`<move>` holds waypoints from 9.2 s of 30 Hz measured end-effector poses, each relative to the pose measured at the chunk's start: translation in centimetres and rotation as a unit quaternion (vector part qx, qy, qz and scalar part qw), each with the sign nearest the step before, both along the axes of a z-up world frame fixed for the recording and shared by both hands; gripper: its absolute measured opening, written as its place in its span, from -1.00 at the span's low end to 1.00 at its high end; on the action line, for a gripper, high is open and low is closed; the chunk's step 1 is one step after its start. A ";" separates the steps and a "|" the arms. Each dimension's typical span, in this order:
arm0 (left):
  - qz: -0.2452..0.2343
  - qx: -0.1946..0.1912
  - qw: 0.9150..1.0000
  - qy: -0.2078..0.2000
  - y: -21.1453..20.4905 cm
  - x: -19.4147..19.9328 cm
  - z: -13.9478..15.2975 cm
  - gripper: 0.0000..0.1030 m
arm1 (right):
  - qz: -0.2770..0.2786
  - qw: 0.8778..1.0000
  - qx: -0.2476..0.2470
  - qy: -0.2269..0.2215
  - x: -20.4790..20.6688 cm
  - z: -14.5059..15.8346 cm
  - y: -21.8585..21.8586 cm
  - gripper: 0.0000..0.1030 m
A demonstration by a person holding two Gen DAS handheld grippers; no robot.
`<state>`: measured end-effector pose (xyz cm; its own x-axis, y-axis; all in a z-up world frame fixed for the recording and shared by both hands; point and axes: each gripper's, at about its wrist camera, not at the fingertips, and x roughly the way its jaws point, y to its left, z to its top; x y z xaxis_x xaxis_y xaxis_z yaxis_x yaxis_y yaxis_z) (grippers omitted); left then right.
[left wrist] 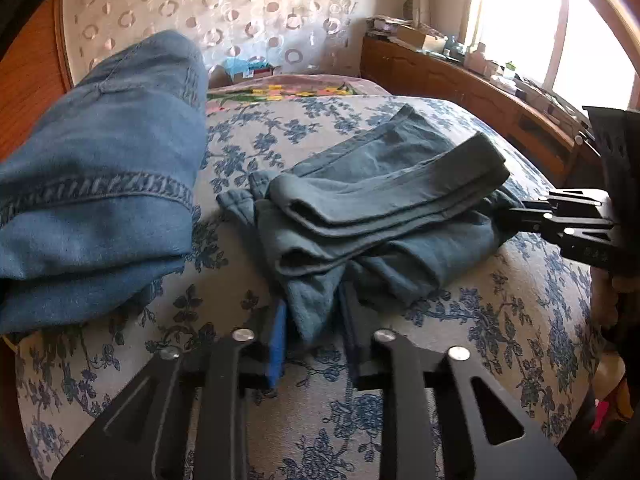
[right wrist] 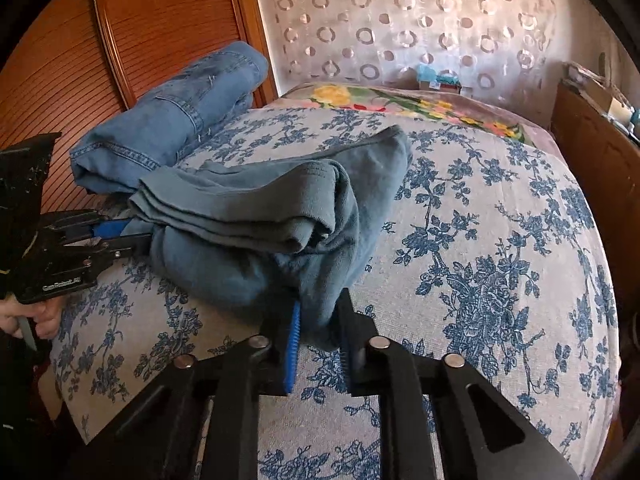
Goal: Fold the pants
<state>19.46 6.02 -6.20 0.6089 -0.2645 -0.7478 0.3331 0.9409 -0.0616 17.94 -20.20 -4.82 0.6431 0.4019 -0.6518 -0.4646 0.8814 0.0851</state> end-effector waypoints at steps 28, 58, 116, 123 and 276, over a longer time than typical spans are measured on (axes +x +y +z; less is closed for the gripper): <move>-0.043 -0.022 0.999 -0.010 -1.6 -8.6 1.8 -0.68 | -0.014 1.000 -0.012 -0.013 -11.3 0.4 -4.0 -0.59; -0.031 0.020 0.999 -0.003 -3.0 -0.9 1.7 -0.41 | -0.048 0.995 -0.074 -0.048 -3.1 2.2 -1.7 -0.31; -0.014 0.004 1.000 -0.014 -2.7 -1.6 1.3 -0.08 | -0.012 0.998 -0.035 -0.052 -3.2 1.8 -1.9 -0.29; -0.017 0.007 1.000 -0.013 -2.9 -1.6 1.4 -0.08 | -0.018 0.999 -0.007 -0.035 -1.4 2.3 -2.7 -0.81; 0.037 -0.095 0.985 -0.142 4.5 -4.8 12.6 -0.73 | 0.048 0.983 0.010 -0.176 -3.4 11.9 0.9 -0.66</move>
<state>14.67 10.53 6.39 0.8096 -0.3303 -0.4852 0.2932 0.9437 -0.1533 14.51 -19.35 7.08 0.7858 0.4822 -0.3873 -0.5493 0.8319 -0.0787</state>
